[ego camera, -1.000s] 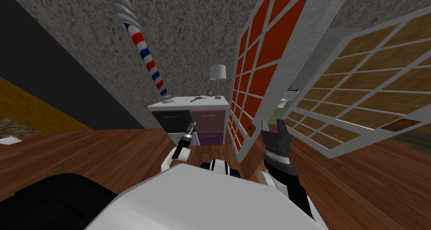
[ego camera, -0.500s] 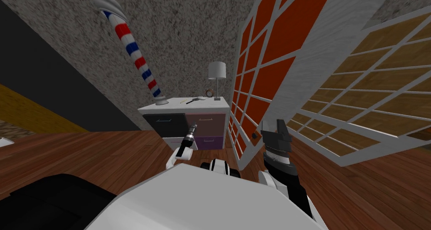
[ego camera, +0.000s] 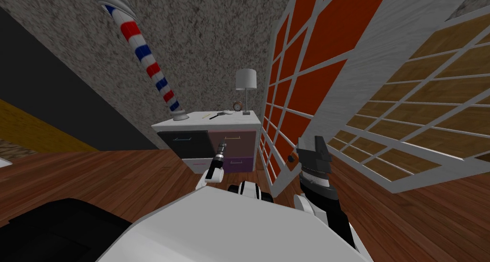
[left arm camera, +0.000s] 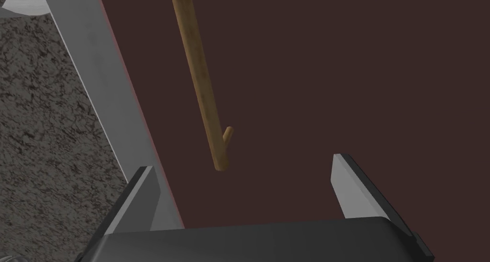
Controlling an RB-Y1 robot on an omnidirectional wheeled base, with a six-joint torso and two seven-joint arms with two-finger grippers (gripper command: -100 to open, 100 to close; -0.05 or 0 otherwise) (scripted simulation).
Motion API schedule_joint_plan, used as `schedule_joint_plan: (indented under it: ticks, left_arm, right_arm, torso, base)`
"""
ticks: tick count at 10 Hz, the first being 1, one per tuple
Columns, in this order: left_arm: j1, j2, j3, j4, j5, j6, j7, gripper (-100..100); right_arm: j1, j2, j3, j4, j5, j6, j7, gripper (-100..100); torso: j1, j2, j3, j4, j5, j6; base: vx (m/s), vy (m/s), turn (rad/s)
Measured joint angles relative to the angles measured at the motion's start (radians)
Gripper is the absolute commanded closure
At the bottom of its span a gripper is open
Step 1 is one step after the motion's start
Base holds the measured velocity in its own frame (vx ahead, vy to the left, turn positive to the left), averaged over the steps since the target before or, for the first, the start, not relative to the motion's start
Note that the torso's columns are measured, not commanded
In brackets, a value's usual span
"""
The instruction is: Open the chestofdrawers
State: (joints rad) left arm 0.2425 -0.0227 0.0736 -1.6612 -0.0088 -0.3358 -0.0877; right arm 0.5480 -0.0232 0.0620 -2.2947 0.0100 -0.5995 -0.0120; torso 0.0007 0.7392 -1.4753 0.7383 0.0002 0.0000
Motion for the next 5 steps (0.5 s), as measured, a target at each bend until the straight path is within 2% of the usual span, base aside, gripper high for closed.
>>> schedule_joint_plan:
  ticks: [3,4,5]
  left_arm:
    - [0.000,-0.004,0.002,-0.033,0.000,0.032,-0.002,-100]
    - [-0.001,-0.004,0.002,-0.035,0.000,0.036,-0.002,100]
    - [-0.002,-0.004,0.001,-0.018,0.000,0.023,-0.002,100]
  right_arm:
    - [0.000,0.000,0.000,0.000,0.000,0.000,0.000,0]
    - [0.000,0.000,0.000,0.000,0.000,0.000,0.000,0]
    - [0.000,0.000,0.000,0.000,0.000,0.000,0.000,0]
  torso:
    - [0.000,-0.005,-0.003,-0.001,0.000,0.000]
    - [-0.001,-0.001,-0.001,-0.001,0.000,0.000]
    - [-0.002,0.005,0.003,0.001,-0.001,0.000]
  base:
    - [0.067,0.015,-0.012]
    - [-0.054,-0.015,0.024]
    - [-0.025,-0.005,0.013]
